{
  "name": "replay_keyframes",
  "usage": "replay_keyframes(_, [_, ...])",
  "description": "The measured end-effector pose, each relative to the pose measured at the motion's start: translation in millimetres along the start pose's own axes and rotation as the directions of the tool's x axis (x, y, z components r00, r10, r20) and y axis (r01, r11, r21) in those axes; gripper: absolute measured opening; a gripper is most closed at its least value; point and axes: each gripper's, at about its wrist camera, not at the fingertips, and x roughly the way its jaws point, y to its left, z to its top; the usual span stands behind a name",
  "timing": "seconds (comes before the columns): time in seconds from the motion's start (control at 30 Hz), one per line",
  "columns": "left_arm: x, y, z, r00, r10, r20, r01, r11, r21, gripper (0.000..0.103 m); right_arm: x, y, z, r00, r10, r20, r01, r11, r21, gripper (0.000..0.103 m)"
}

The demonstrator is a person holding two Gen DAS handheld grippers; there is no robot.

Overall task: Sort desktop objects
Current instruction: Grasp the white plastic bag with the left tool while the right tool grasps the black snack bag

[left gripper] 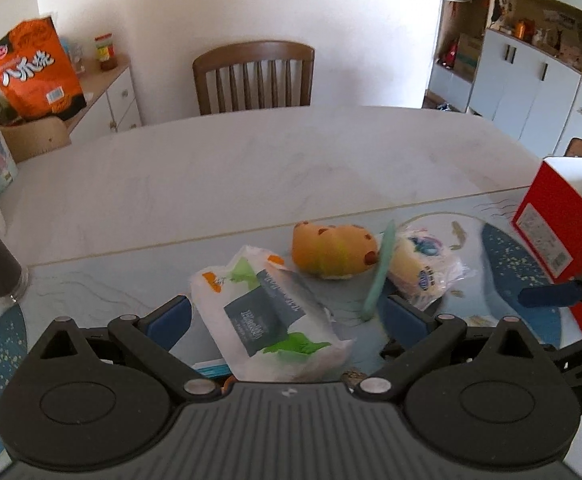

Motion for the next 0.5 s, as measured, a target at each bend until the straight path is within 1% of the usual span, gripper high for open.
replay_keyframes(0.23, [25.5,10.2,-0.2,0.999,-0.008,-0.048,0.006,0.999,-0.05,0.102,18.7,3.0,0.6,0.999,0.007,-0.033,-0.008,1.0,-0.009,0.081])
replay_keyframes(0.37, [37.1,19.6,0.0,0.997,-0.024,-0.075,0.017,0.996,-0.086,0.102,27.5,4.0,1.4,0.999,0.009,-0.043,-0.009,1.0,-0.013,0.081])
replay_keyframes(0.5, [46.0,25.3,-0.7,0.994,-0.043,-0.097,0.032,0.993,-0.116,0.102,35.7,5.5,2.7,0.999,-0.007,-0.053,0.006,1.0,-0.013,0.081])
